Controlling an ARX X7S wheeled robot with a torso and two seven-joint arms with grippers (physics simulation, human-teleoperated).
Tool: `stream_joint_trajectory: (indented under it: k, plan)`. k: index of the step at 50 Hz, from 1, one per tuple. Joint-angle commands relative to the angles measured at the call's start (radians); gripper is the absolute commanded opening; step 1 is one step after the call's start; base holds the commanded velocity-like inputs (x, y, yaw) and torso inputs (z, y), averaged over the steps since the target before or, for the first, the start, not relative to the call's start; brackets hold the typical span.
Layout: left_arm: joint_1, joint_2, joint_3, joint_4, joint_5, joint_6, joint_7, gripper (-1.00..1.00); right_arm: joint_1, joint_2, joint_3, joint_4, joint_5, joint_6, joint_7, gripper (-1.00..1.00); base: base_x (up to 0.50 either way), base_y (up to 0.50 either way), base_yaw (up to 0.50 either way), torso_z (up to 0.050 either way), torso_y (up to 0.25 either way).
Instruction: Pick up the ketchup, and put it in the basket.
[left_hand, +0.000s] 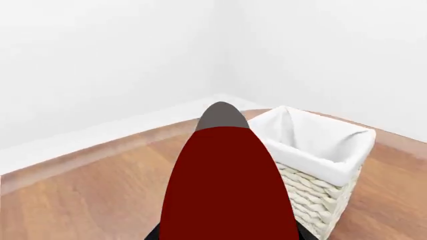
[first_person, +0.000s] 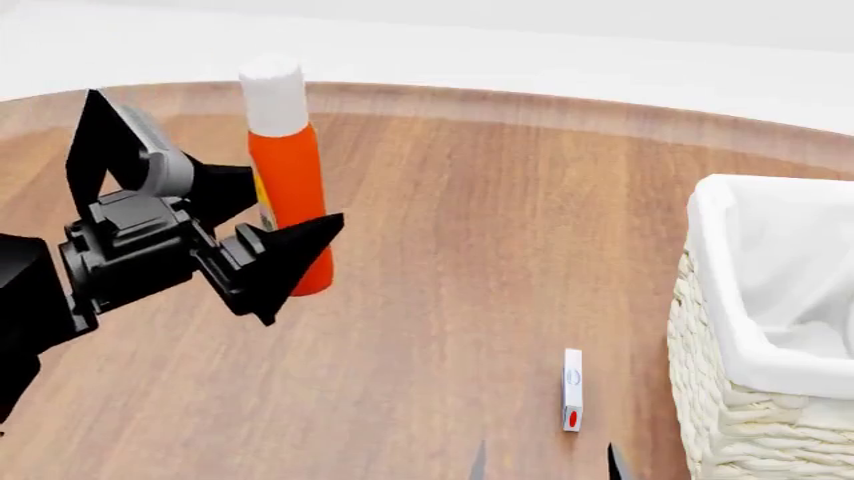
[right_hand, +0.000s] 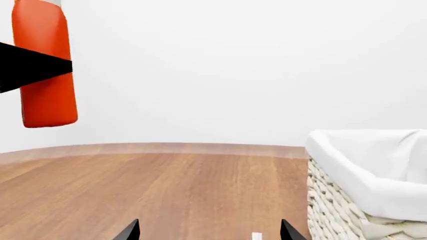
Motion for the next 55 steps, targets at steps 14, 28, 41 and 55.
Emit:
stream_joint_trajectory:
  k: [14,28,41,55]
  plan:
    - [0.1,-0.026,0.001,0.076,-0.066,-0.056,0.088,-1.0,0.002,-0.015,0.034,-0.008,0.008,-0.01,-0.014,1.0,0.0,0.0,0.0,0.0,0.0]
    - [0.128,-0.037,0.024,0.14,-0.074,-0.072,0.092,-1.0,0.055,0.026,0.07,-0.196,0.159,0.178,0.021,1.0,0.0,0.0,0.0,0.0,0.001]
    - [0.095,-0.034,0.032,0.104,-0.073,-0.048,0.11,-1.0,0.203,0.141,0.165,-0.589,0.573,0.594,0.241,1.0,0.0,0.0,0.0,0.0,0.0]
    - [0.111,-0.04,0.055,0.107,-0.064,-0.029,0.117,-1.0,0.576,0.224,0.205,-0.633,1.2,0.766,0.595,1.0,0.0,0.0,0.0,0.0,0.001]
